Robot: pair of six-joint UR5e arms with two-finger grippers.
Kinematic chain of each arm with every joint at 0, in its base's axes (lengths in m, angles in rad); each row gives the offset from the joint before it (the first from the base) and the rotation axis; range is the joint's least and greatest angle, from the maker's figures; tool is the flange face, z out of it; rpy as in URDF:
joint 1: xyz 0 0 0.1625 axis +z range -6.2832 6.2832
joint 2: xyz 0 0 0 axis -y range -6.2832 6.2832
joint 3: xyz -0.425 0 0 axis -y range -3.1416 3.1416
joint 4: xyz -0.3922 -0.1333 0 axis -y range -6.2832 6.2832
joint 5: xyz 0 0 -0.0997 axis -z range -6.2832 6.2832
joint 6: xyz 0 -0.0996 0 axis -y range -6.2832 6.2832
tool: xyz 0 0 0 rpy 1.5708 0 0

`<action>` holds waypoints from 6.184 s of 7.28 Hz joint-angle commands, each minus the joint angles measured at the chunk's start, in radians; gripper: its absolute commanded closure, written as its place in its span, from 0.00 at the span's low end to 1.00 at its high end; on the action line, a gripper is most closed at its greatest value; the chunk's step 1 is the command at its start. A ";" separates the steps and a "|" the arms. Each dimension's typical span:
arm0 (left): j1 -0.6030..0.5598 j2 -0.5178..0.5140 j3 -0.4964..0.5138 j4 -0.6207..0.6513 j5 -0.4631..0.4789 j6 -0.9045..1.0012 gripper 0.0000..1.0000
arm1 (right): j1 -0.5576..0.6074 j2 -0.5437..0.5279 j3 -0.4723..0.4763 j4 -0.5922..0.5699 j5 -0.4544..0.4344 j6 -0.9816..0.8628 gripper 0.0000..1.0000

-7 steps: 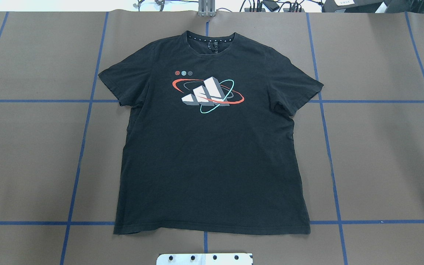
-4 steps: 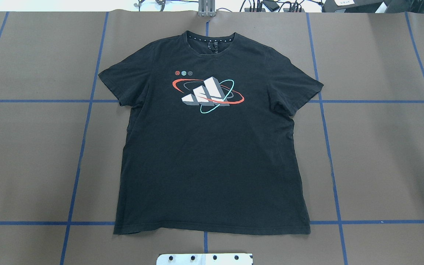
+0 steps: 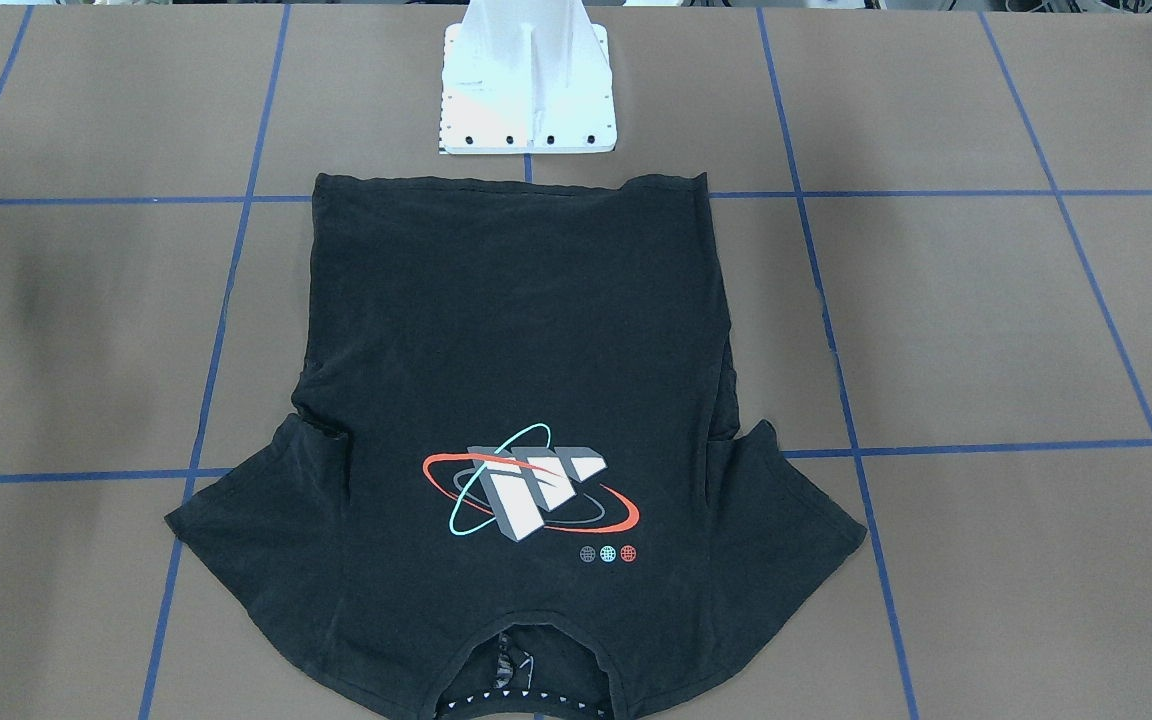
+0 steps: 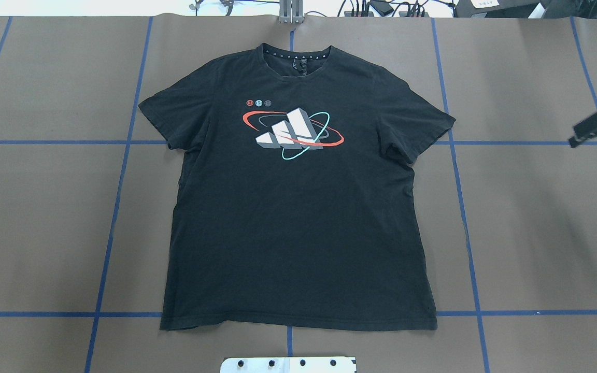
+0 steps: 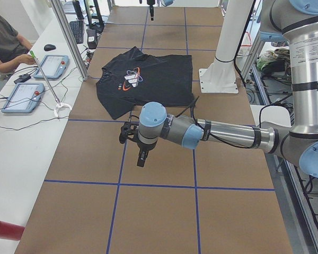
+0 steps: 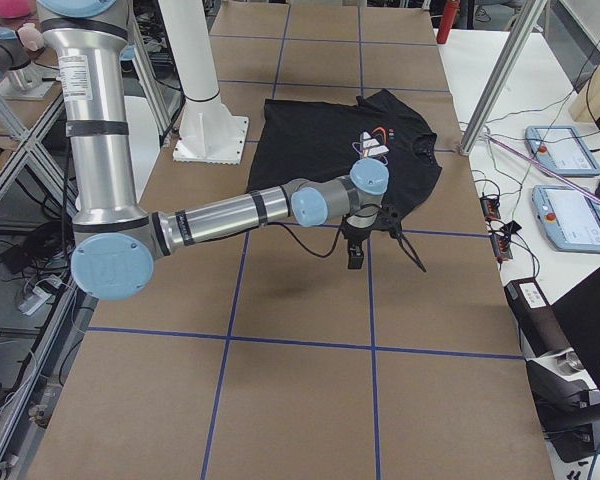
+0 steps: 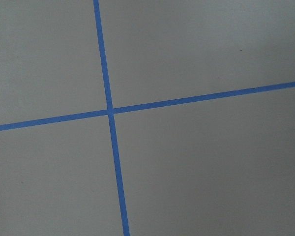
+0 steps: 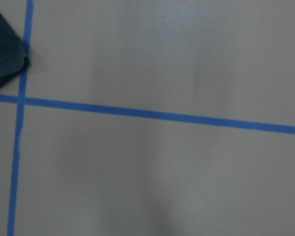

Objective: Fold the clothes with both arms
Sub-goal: 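Move the right gripper down to the sleeve nearest it, then grasp the sleeve with the right gripper and fold it toward the collar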

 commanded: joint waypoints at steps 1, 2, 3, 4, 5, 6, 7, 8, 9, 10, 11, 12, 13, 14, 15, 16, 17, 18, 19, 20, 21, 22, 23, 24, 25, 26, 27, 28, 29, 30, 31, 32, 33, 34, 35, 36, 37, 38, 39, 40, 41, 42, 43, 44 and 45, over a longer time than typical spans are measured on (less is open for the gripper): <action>0.001 -0.002 0.009 -0.053 0.000 0.003 0.01 | -0.064 0.196 -0.226 0.142 -0.003 0.110 0.00; 0.001 -0.002 -0.001 -0.054 0.000 0.004 0.01 | -0.090 0.259 -0.320 0.238 -0.010 0.213 0.01; 0.001 -0.002 0.001 -0.054 0.001 0.009 0.01 | -0.122 0.281 -0.355 0.325 -0.049 0.255 0.01; 0.001 -0.002 0.002 -0.054 0.001 0.009 0.01 | -0.153 0.283 -0.397 0.387 -0.072 0.257 0.02; 0.001 -0.002 0.002 -0.054 0.001 0.009 0.01 | -0.167 0.301 -0.431 0.427 -0.072 0.259 0.04; 0.001 -0.002 0.004 -0.065 0.001 0.007 0.01 | -0.187 0.316 -0.452 0.429 -0.075 0.259 0.06; 0.001 -0.002 0.009 -0.067 0.001 0.007 0.01 | -0.190 0.332 -0.474 0.430 -0.080 0.259 0.07; 0.001 0.000 0.010 -0.065 0.001 0.009 0.01 | -0.205 0.365 -0.507 0.429 -0.089 0.265 0.07; 0.001 0.000 0.010 -0.067 0.001 0.007 0.01 | -0.216 0.369 -0.515 0.430 -0.092 0.279 0.08; 0.001 -0.002 0.010 -0.067 0.001 0.007 0.01 | -0.227 0.369 -0.523 0.430 -0.107 0.279 0.10; 0.001 -0.002 0.010 -0.067 0.001 0.009 0.01 | -0.232 0.369 -0.540 0.430 -0.113 0.279 0.15; 0.001 0.000 0.010 -0.067 0.001 0.007 0.01 | -0.232 0.369 -0.543 0.430 -0.113 0.279 0.25; 0.001 0.000 0.009 -0.068 0.001 0.007 0.01 | -0.233 0.370 -0.544 0.430 -0.113 0.279 0.46; 0.001 0.000 0.010 -0.068 0.001 0.009 0.01 | -0.233 0.370 -0.546 0.429 -0.113 0.279 0.76; 0.001 0.000 0.010 -0.068 0.001 0.009 0.01 | -0.232 0.378 -0.546 0.427 -0.113 0.279 0.80; 0.001 0.000 0.009 -0.067 0.001 0.009 0.01 | -0.232 0.383 -0.546 0.427 -0.113 0.279 0.79; 0.001 0.000 0.009 -0.067 0.001 0.009 0.01 | -0.232 0.384 -0.546 0.427 -0.113 0.279 0.78; 0.001 0.000 0.009 -0.067 0.001 0.009 0.01 | -0.232 0.384 -0.546 0.427 -0.115 0.279 0.78; 0.001 0.000 0.007 -0.067 0.001 0.009 0.01 | -0.232 0.384 -0.546 0.427 -0.115 0.279 0.93; 0.001 0.000 0.009 -0.067 0.001 0.009 0.01 | -0.230 0.386 -0.544 0.427 -0.115 0.303 1.00; 0.001 0.000 0.003 -0.067 0.001 0.006 0.01 | -0.230 0.387 -0.538 0.430 -0.113 0.341 1.00; 0.001 0.000 0.002 -0.067 0.001 0.004 0.01 | -0.223 0.422 -0.537 0.426 -0.110 0.352 1.00; 0.001 0.000 0.002 -0.067 0.001 0.003 0.01 | -0.222 0.436 -0.505 0.424 -0.100 0.392 1.00; 0.001 0.000 0.001 -0.068 0.000 0.004 0.01 | -0.222 0.438 -0.454 0.417 -0.084 0.424 1.00; 0.001 0.000 0.001 -0.068 0.001 0.004 0.01 | -0.233 0.474 -0.446 0.417 -0.083 0.494 1.00; 0.001 0.000 -0.004 -0.068 0.000 0.003 0.01 | -0.259 0.516 -0.448 0.417 -0.084 0.548 1.00; 0.001 0.000 -0.008 -0.068 0.001 0.004 0.01 | -0.302 0.580 -0.469 0.415 -0.092 0.650 1.00; 0.001 0.000 -0.007 -0.068 0.001 0.007 0.01 | -0.328 0.638 -0.527 0.417 -0.115 0.685 1.00; 0.001 0.000 -0.008 -0.068 0.001 0.007 0.01 | -0.344 0.686 -0.581 0.417 -0.144 0.687 1.00; 0.001 0.000 -0.008 -0.068 0.001 0.006 0.01 | -0.345 0.691 -0.596 0.418 -0.150 0.688 1.00; 0.001 0.000 -0.008 -0.068 0.001 0.006 0.01 | -0.356 0.703 -0.603 0.418 -0.165 0.688 1.00; 0.001 0.000 -0.008 -0.068 0.001 0.004 0.01 | -0.371 0.724 -0.636 0.418 -0.184 0.702 1.00; 0.001 0.000 -0.008 -0.068 0.001 0.004 0.01 | -0.388 0.737 -0.652 0.420 -0.204 0.702 1.00; 0.001 0.000 -0.008 -0.068 0.001 0.003 0.01 | -0.399 0.737 -0.653 0.420 -0.213 0.702 1.00; 0.001 0.000 -0.010 -0.068 0.001 0.003 0.01 | -0.405 0.737 -0.664 0.421 -0.215 0.702 1.00; 0.001 0.000 -0.010 -0.068 0.001 0.001 0.01 | -0.408 0.737 -0.666 0.421 -0.215 0.702 1.00; 0.001 -0.002 -0.010 -0.068 0.001 0.000 0.01 | -0.416 0.737 -0.667 0.421 -0.227 0.702 0.69; 0.001 -0.011 -0.010 -0.067 0.000 -0.003 0.01 | -0.423 0.738 -0.667 0.421 -0.250 0.704 0.39; 0.003 -0.029 -0.008 -0.067 0.000 -0.003 0.01 | -0.423 0.746 -0.667 0.424 -0.251 0.705 0.02; 0.006 -0.076 0.008 -0.059 0.000 -0.014 0.01 | -0.420 0.749 -0.661 0.424 -0.250 0.714 0.01; 0.043 -0.151 0.028 -0.064 -0.006 -0.117 0.01 | -0.411 0.746 -0.620 0.424 -0.241 0.739 0.01; 0.110 -0.227 0.032 -0.065 -0.008 -0.205 0.01 | -0.404 0.716 -0.585 0.418 -0.216 0.744 0.01; 0.167 -0.303 0.051 -0.067 -0.007 -0.305 0.01 | -0.402 0.664 -0.552 0.423 -0.209 0.742 0.01; 0.187 -0.357 0.076 -0.067 -0.007 -0.341 0.01 | -0.402 0.641 -0.537 0.424 -0.207 0.744 0.01; 0.246 -0.455 0.146 -0.067 -0.005 -0.368 0.01 | -0.400 0.631 -0.511 0.420 -0.189 0.757 0.01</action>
